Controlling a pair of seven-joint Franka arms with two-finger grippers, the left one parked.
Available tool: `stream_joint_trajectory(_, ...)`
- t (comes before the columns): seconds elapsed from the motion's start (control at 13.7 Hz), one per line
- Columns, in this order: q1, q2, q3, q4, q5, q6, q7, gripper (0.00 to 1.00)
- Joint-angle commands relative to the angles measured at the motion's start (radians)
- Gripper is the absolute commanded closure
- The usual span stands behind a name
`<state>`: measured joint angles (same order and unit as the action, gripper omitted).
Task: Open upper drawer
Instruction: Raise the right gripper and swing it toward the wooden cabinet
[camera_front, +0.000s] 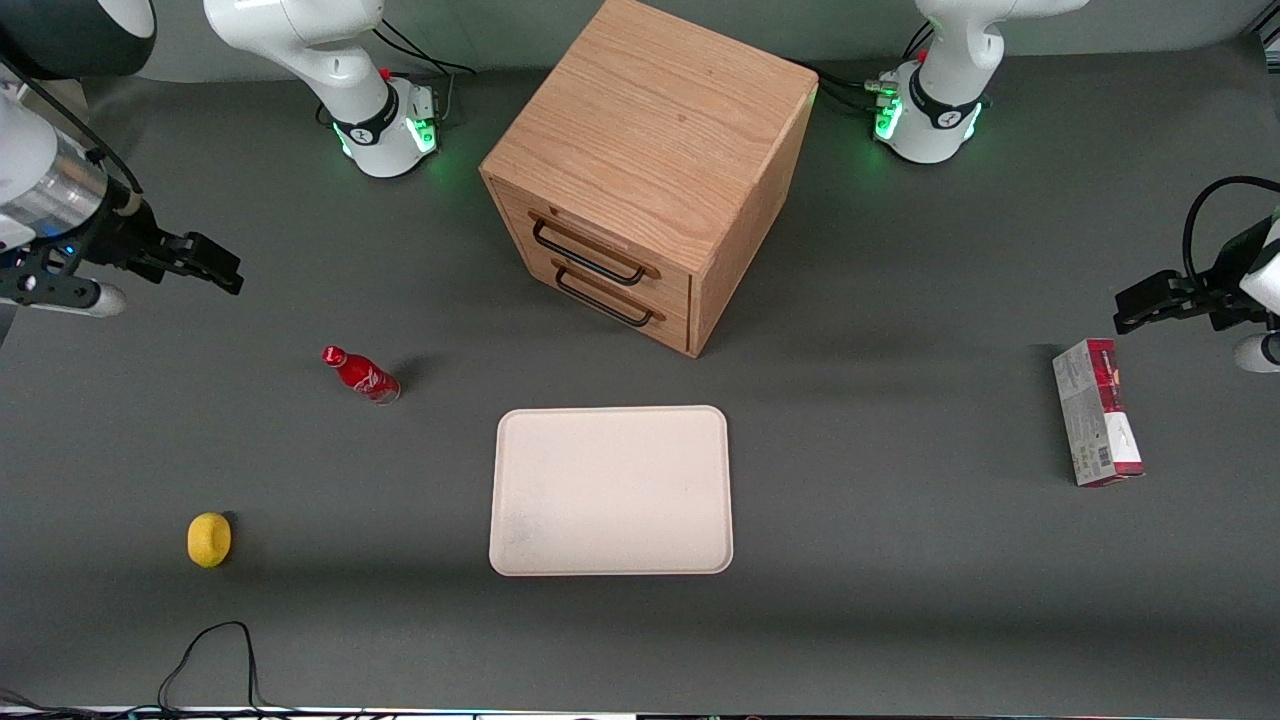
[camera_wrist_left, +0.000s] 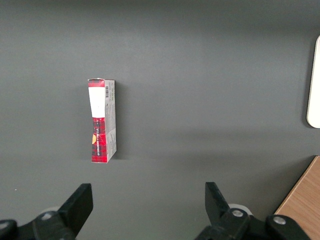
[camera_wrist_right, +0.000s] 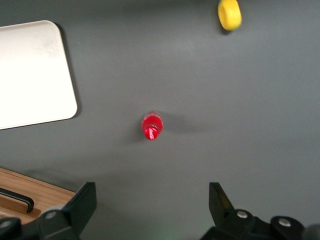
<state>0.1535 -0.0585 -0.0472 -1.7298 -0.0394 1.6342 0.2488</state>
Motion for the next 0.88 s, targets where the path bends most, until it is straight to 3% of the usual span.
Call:
stream_joint_trajectory(0.0,0.011,0.13,0.038,0.143,0.004,-0.011,-0.104,0.0)
stream_joint_trajectory(0.22,0.011,0.216,0.12,0.239,0.01,-0.01,-0.255,0.0)
stream_joint_trajectory(0.36,0.011,0.229,0.234,0.243,0.007,-0.011,-0.365,0.0)
stream_joint_trajectory(0.8,0.015,0.287,0.552,0.243,-0.01,-0.02,-0.379,0.0)
